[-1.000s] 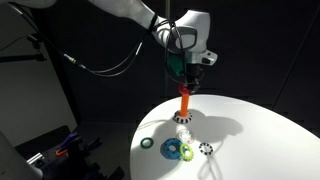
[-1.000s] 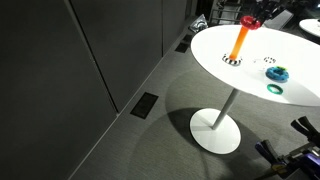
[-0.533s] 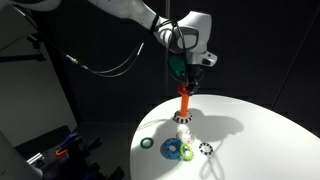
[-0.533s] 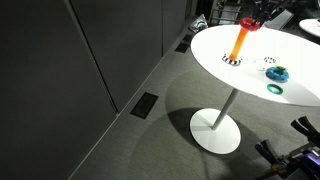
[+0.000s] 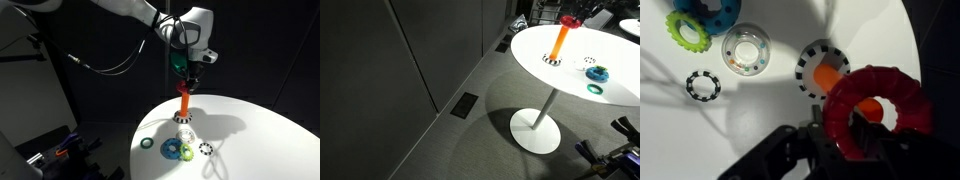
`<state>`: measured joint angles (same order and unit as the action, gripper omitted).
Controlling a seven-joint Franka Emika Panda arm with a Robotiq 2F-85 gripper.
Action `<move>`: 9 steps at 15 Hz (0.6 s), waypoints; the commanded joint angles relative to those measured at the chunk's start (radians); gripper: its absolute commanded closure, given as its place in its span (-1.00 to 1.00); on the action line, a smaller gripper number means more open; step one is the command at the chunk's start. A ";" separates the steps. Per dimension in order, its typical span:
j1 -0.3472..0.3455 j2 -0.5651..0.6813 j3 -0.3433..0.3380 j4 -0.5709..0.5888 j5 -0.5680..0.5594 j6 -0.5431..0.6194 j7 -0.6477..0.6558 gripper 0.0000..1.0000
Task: Remove the top two circular objects on the orange object then put the pink object
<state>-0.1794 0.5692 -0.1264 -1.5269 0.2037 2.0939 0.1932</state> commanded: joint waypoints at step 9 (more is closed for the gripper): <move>0.016 0.057 -0.021 0.092 -0.069 -0.062 0.092 0.77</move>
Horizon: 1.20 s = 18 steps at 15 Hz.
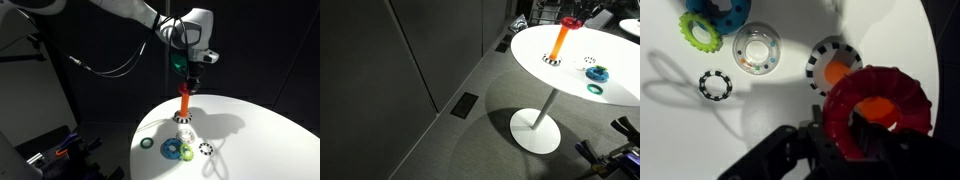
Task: Remove the top two circular objects on the orange object then put the pink object
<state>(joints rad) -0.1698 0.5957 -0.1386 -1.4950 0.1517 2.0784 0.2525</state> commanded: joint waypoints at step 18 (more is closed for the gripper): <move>0.005 0.061 -0.004 0.153 -0.013 -0.175 0.030 0.77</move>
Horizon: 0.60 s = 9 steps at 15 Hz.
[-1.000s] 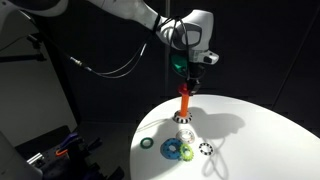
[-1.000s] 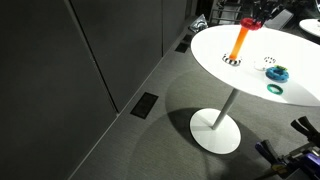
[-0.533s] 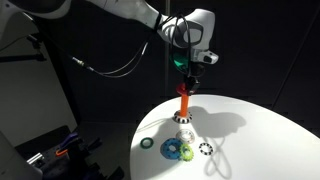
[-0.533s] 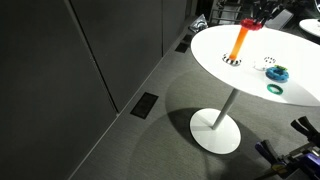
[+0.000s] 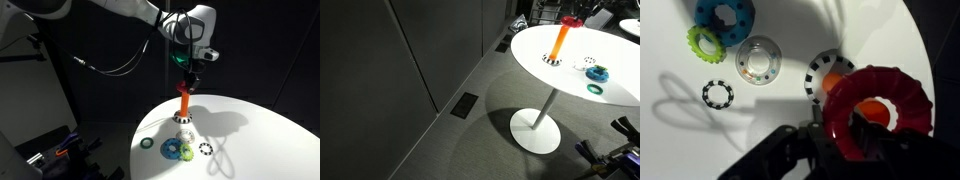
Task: Remove the top two circular objects on the orange object then put the pink object
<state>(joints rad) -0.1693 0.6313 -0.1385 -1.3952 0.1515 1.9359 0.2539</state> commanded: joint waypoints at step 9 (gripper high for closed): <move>0.010 0.054 -0.006 0.067 -0.018 -0.029 0.035 0.77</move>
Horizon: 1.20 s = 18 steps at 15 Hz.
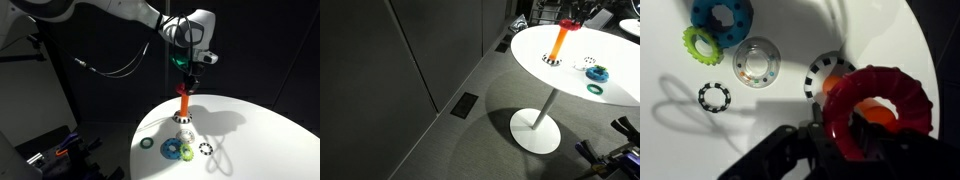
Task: Remove the top two circular objects on the orange object then put the pink object
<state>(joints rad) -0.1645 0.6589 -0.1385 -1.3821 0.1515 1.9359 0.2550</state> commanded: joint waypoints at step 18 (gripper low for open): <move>0.011 0.037 -0.003 0.082 -0.022 -0.028 0.036 -1.00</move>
<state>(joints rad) -0.1591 0.6727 -0.1386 -1.3540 0.1461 1.9359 0.2596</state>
